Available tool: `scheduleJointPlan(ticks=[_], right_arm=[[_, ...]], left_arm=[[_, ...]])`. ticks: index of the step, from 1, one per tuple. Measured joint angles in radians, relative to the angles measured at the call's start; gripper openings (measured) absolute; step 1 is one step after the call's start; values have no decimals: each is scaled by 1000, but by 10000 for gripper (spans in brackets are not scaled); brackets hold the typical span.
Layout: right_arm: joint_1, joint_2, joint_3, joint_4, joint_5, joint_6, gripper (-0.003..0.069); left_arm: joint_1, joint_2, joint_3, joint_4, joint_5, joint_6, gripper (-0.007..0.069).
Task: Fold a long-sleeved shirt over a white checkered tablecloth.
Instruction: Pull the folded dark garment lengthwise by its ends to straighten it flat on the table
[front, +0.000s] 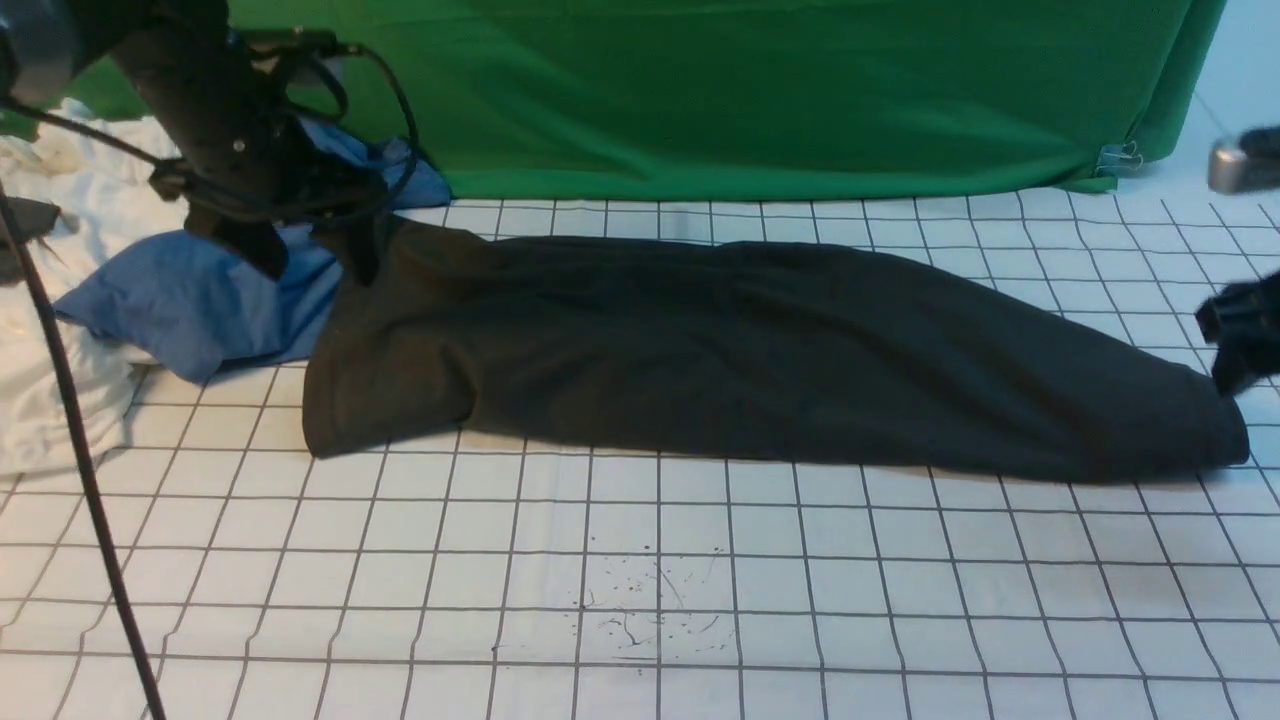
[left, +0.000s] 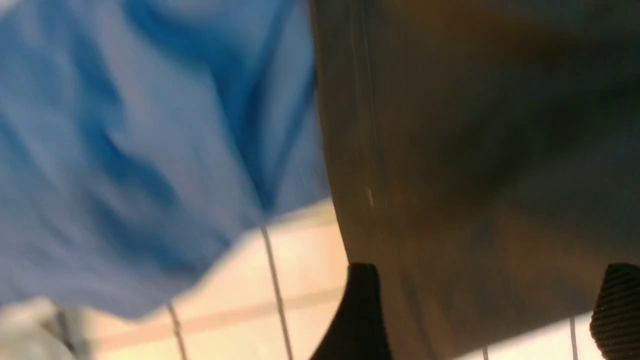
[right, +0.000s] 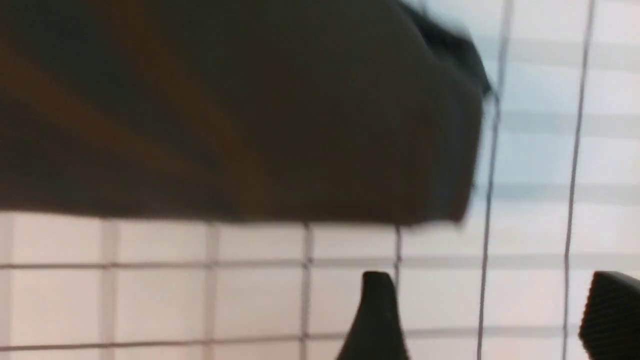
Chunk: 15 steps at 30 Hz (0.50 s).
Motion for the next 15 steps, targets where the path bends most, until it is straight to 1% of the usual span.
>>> scheduleJointPlan(ticks=[3,5,7,9,15], right_arm=[[-49,11,97,13,-86,14,540],[-64,31,133,29,-143,20,540],[-66,43,144,37,-180,23,540],[-64,63,147,46,-247,37,540],[-62,84,147,59,-343,42,540]], left_arm=[[0,-36,128,-5,-19,0,520],[0,-71,233,-5,-70,-3,518],[0,-95,293,-7,-104,-10,517],[0,-136,377,-7,-182,-22,517],[0,-157,475,-26,-325,-39,517]])
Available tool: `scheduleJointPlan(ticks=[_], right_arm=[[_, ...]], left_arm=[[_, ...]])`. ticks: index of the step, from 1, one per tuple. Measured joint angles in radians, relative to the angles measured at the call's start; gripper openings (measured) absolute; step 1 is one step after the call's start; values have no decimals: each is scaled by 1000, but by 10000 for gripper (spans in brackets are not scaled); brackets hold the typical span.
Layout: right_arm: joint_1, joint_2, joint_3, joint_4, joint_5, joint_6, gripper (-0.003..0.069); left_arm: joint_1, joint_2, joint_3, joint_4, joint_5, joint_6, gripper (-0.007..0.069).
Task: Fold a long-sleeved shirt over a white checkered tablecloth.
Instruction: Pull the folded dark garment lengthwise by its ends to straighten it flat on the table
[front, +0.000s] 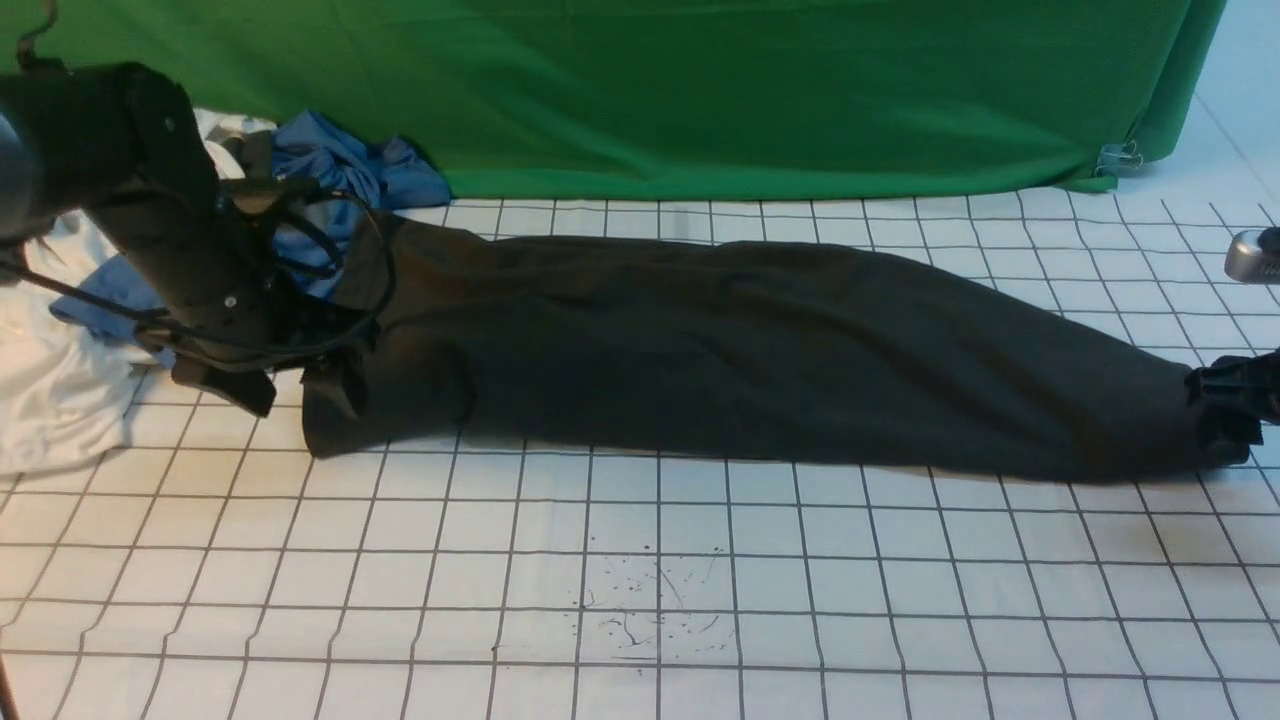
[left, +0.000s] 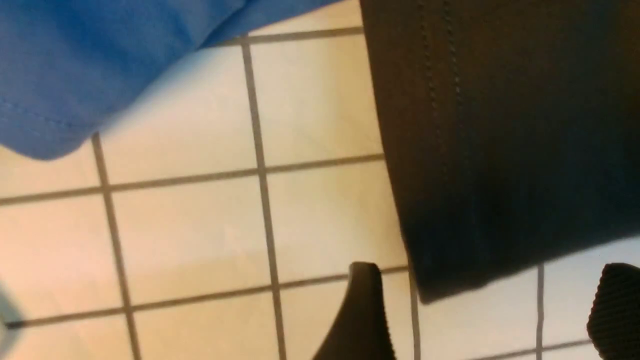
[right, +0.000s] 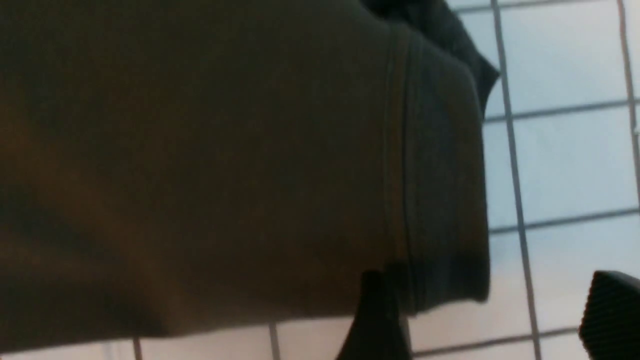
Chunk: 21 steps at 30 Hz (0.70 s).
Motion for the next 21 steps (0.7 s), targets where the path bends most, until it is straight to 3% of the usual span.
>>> scheduleJointPlan(ticks=[9,13,18,21], right_arm=[[26,34,0,22,-33,0,540],[60,45,0,24,-71,0,540],[68,55,0,26,-91,0,496],[68,56,0,25,-91,0,463]], left_arm=[[0,56,20,-45,-49,11,484],[0,57,20,-59,-49,27,336],[0,56,20,-65,-49,80,32],[0,53,20,-62,-55,108,-21]])
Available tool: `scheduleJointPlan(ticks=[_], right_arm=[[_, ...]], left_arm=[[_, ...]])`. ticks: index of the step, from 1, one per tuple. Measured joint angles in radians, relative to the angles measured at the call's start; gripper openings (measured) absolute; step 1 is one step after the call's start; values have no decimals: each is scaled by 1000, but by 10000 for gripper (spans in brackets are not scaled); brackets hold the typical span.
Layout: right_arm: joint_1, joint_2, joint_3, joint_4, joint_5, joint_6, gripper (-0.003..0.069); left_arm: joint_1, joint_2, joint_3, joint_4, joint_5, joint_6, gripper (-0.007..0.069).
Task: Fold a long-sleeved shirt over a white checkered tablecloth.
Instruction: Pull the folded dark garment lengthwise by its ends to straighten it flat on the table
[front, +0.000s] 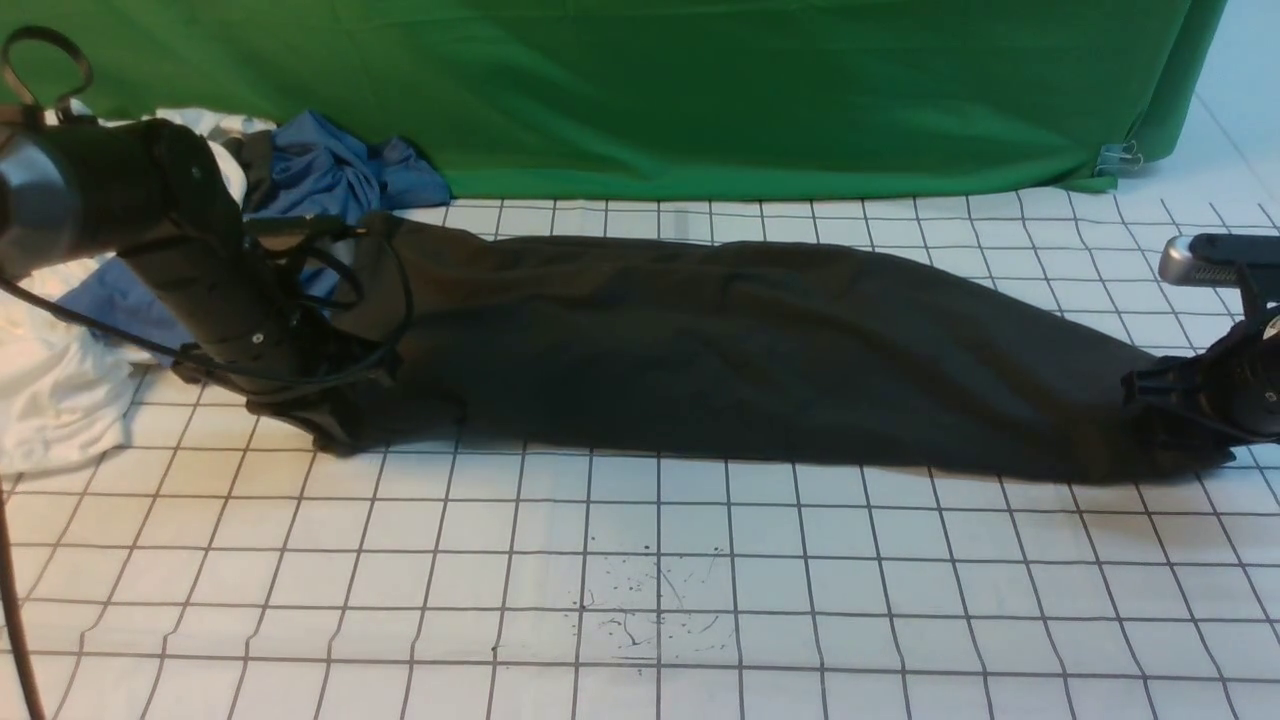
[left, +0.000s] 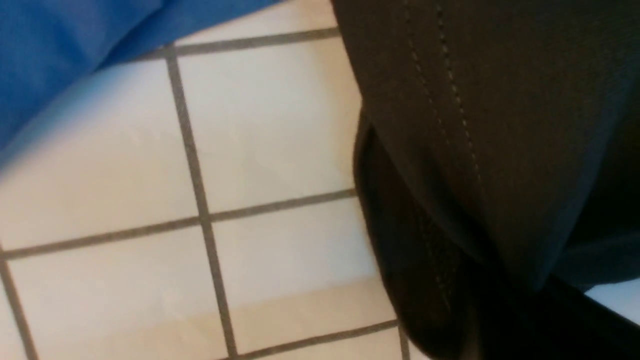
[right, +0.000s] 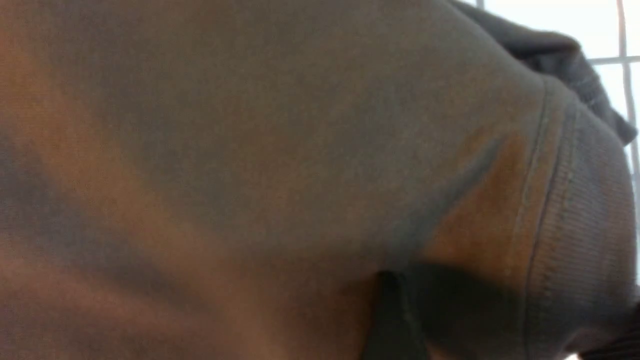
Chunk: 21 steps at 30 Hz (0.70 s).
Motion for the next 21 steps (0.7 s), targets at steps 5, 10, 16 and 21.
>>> scheduleJointPlan(ticks=[5,10,16,21], right_arm=[[-1,0,0,-12,-5,0,438],[-46,0,0,-14,-2,-11,421],[-57,0,0,-14,22,-58,170],[-56,0,-1,-13,23,-79,57]], left_arm=[[0,-25,-15,25,2,23,-29],[0,-51,-108,61,73,49,-29],[0,-51,-138,71,119,76,-29],[0,-51,-138,81,155,88,-29]])
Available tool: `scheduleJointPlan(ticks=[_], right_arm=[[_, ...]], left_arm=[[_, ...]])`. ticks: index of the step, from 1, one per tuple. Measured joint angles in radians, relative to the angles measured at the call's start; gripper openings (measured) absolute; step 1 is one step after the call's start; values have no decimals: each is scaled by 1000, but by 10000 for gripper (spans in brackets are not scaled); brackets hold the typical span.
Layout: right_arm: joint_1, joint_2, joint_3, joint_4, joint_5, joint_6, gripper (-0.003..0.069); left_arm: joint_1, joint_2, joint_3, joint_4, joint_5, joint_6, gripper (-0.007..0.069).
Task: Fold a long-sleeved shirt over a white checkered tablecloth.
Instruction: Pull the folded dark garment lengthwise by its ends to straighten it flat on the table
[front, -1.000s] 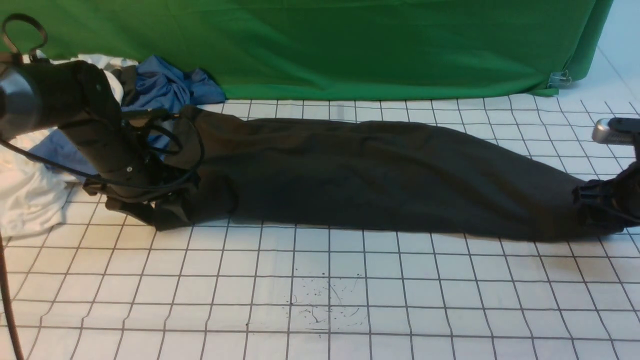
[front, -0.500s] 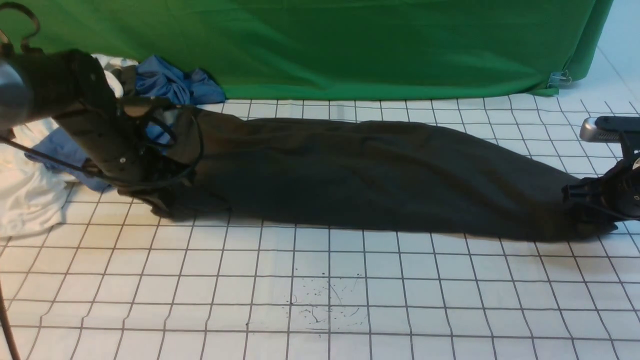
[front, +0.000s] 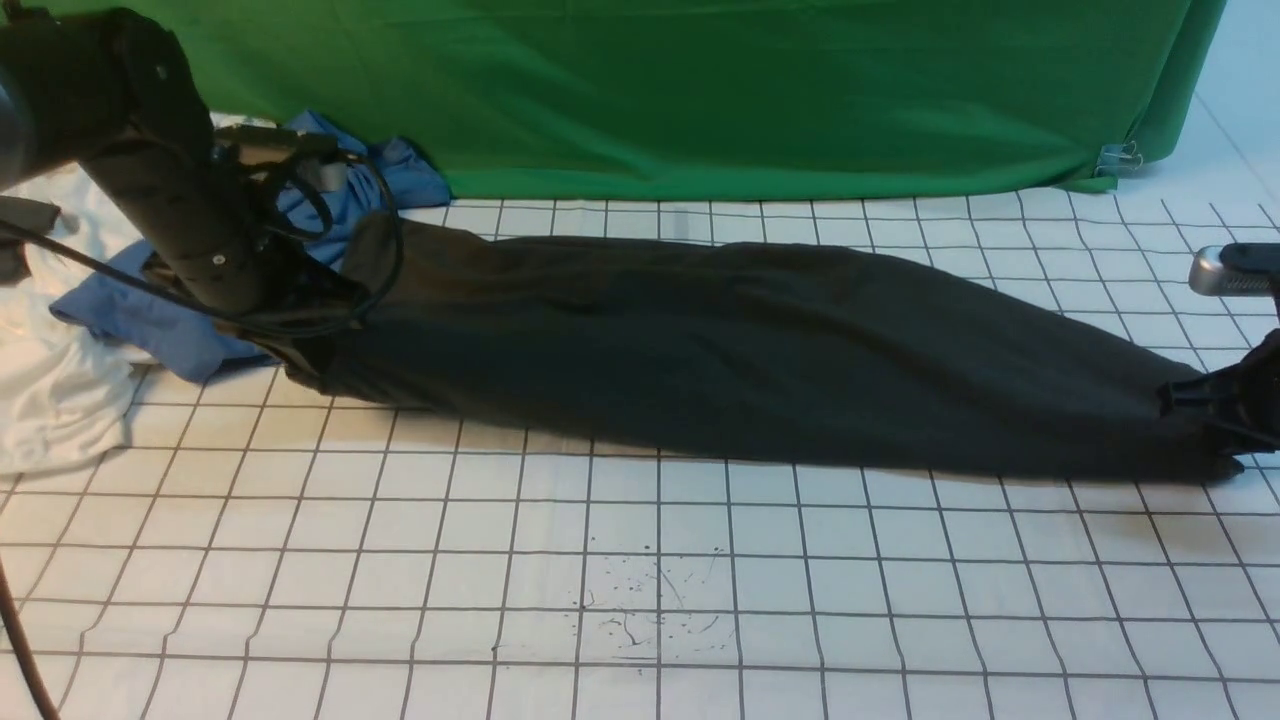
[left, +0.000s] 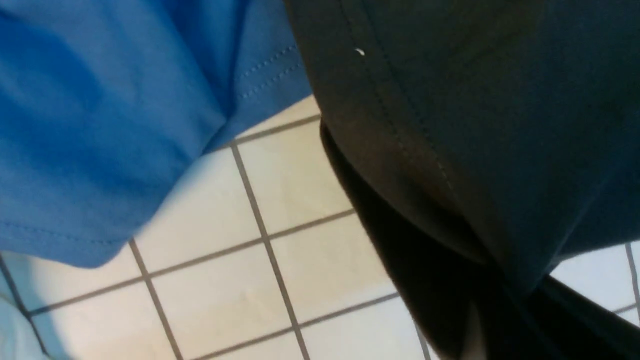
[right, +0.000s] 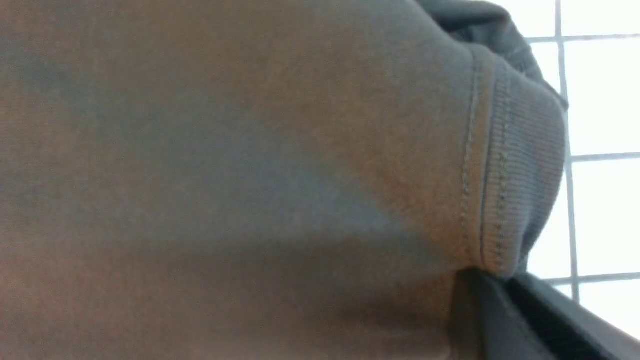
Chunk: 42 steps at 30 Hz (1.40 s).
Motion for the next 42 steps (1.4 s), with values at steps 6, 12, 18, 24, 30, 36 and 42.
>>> scheduleJointPlan(ticks=[6,12,18,24,30,36,42], right_arm=[[0,-8,-23,1,81,-38,57],[0,-77,-30,-5,199,-62,57],[0,-147,-30,-9,313,-80,57],[0,-200,-30,-9,408,-90,57],[0,-212,-30,-8,449,-100,57],[0,-212,-30,-4,452,-113,77],[-1,-212,-30,-22,432,-91,448]], left_arm=[[0,-1,-2,29,71,1,-29],[0,-40,-2,53,171,-28,-29],[0,-88,2,63,216,-63,-29],[0,-157,137,74,216,-81,-29],[3,-216,344,116,191,-103,-29],[3,-226,405,145,96,-130,-25],[4,-228,405,176,71,-138,74]])
